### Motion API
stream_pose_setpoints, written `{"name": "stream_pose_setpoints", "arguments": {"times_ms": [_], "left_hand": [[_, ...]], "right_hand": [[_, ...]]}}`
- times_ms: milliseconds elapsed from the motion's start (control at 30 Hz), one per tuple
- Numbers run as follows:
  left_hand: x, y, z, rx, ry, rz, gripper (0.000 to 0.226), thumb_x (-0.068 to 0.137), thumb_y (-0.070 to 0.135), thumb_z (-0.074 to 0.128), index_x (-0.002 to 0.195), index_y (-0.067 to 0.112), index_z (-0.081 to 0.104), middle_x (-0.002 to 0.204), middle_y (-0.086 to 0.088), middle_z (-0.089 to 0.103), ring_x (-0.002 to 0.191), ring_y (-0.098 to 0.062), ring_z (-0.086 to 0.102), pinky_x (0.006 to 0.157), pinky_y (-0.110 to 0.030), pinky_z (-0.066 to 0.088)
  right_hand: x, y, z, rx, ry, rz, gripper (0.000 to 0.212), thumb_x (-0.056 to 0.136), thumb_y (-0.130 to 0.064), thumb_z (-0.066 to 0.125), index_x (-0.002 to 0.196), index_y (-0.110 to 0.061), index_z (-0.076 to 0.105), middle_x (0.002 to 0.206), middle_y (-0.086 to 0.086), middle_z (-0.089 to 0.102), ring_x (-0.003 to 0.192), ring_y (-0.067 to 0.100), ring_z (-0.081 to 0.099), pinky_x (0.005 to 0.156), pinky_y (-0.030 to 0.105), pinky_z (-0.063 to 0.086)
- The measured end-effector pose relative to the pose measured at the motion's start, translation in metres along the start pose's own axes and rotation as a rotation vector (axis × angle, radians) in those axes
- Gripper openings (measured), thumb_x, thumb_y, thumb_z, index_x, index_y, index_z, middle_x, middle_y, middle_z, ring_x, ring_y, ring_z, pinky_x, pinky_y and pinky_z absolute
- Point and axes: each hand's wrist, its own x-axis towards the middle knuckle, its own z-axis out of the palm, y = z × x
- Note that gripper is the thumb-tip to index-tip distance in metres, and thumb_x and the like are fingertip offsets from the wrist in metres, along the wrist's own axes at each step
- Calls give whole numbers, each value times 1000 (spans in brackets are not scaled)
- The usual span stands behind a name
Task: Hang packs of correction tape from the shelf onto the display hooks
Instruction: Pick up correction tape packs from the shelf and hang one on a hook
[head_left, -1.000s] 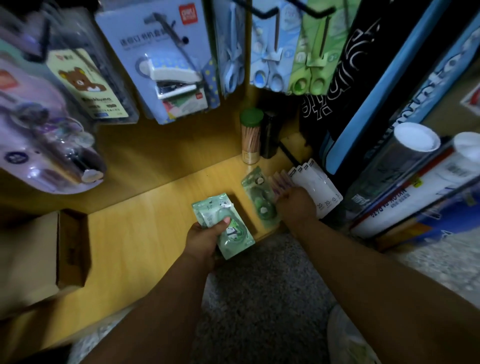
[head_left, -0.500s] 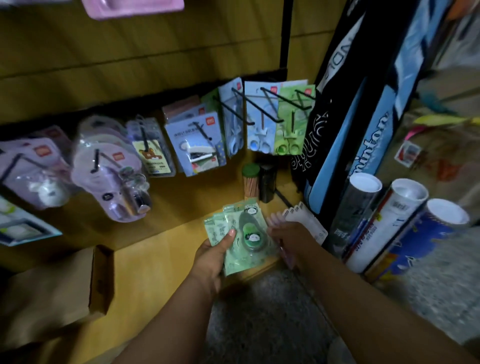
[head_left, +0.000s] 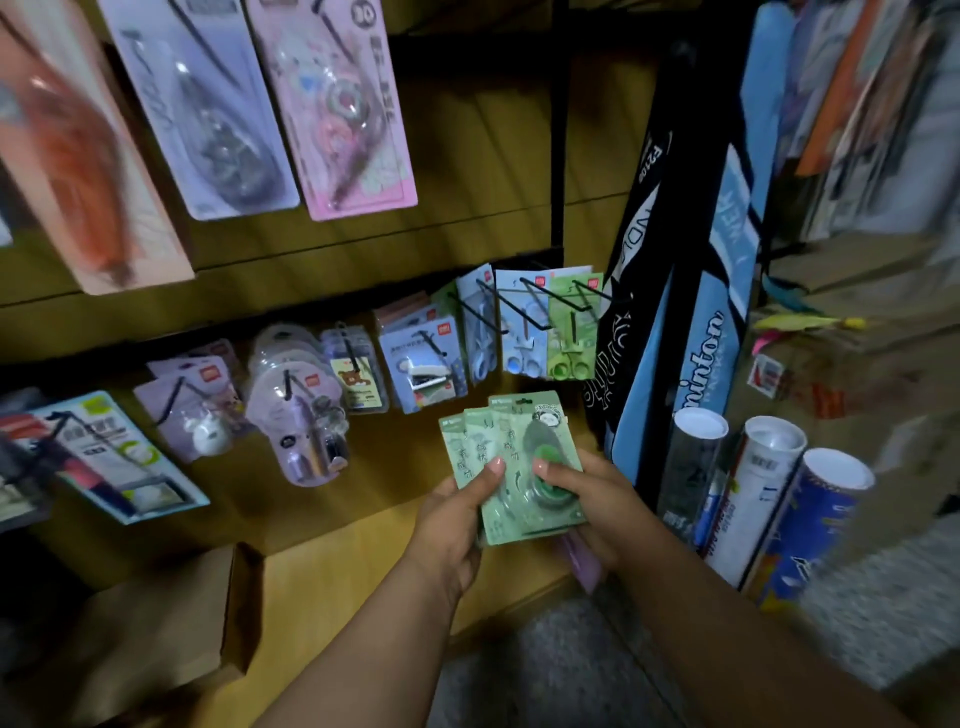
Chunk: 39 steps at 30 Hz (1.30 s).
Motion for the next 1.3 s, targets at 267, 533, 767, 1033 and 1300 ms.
{"name": "stream_pose_setpoints", "arguments": {"times_ms": [267,533,767,1033,1300], "left_hand": [[-27,33,17,-48,-208,14,51,74,10,68,125,8,59,108,-17,72,90,-30,72,68,-39,60],[-46,75,42,-55,-331,50,60,76,4,68,133,7,49,119,-27,65,107,-45,65,85,-60,52],[-56,118,62,-49,-321,146,55,78,8,69,130,7,51,115,-25,68,102,-41,68,76,-54,58],[-56,171,70,-73,-178,339,53,77,12,69,129,11,55,101,-14,74,85,-28,73,64,-44,61],[-57,199,63,-148,-106,467,54,82,11,68,133,5,51,95,-13,73,79,-25,73,57,-37,59]], "right_hand": [[-22,-42,24,56,34,-134,26,84,-11,66,109,-4,65,99,17,73,90,30,70,84,43,55],[-23,-92,42,14,58,-249,8,76,-16,64,83,-12,65,83,11,66,81,28,64,82,44,50],[-20,-145,57,-35,-3,-352,24,73,-19,61,95,-9,59,93,13,65,87,29,62,84,43,46],[-8,-217,76,-15,-55,-481,16,90,-3,53,100,-9,64,91,7,69,86,23,64,84,37,49],[20,-268,104,-125,-47,-628,54,87,-1,62,133,-23,45,107,11,69,84,21,70,61,28,54]]}}
